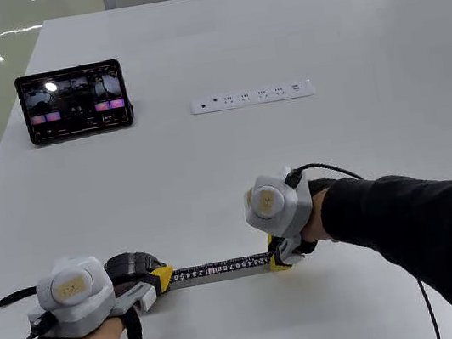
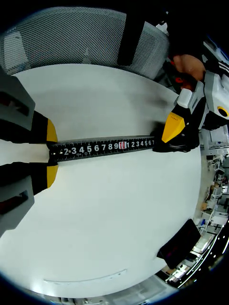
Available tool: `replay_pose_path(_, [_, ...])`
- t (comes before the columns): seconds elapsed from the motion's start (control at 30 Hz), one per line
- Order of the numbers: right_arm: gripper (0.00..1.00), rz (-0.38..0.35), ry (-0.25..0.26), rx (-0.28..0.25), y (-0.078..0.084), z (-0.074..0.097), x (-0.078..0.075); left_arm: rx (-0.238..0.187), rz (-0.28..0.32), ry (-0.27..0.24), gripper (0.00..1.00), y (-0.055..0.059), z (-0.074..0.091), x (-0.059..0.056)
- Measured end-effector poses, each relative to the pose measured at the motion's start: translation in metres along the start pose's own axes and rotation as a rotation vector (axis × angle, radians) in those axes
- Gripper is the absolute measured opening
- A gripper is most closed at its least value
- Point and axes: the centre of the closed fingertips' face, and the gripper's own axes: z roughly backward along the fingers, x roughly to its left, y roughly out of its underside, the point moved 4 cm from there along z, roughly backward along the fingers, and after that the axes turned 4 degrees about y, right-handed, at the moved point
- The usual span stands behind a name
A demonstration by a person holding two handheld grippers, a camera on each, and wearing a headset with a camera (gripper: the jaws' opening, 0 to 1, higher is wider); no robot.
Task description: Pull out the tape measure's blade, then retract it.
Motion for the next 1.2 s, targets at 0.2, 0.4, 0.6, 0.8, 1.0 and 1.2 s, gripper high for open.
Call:
replay_pose_path(0.2, [0.1,0.002,0.001,-0.003,-0.0014,-0.0008,0.0002,0.006,-0.012,-0.003,0.6,0.0,-0.0006,-0.0001])
replay_pose_path(0.4, [0.1,0.005,0.001,-0.005,-0.0031,-0.0016,0.0004,0.005,-0.02,-0.004,0.6,0.0001,-0.0008,0.0])
replay_pose_path(0.6, [0.1,0.009,0.002,-0.007,-0.0043,-0.0019,0.0005,0.009,-0.013,0.003,0.6,-0.0004,-0.0007,0.0001])
replay_pose_path(0.8, [0.1,-0.005,-0.001,-0.009,-0.0063,-0.0025,0.0009,0.026,-0.011,0.016,0.6,0.0002,0.0,0.0])
replay_pose_path(1.0, [0.1,0.002,-0.003,-0.009,-0.0079,-0.0027,0.0014,0.029,-0.016,0.016,0.6,0.0003,-0.0003,0.0])
replay_pose_path(1.2, [0.1,0.008,-0.004,-0.01,-0.0097,-0.0035,0.0018,0.028,-0.013,0.018,0.6,0.0002,-0.0006,0.001])
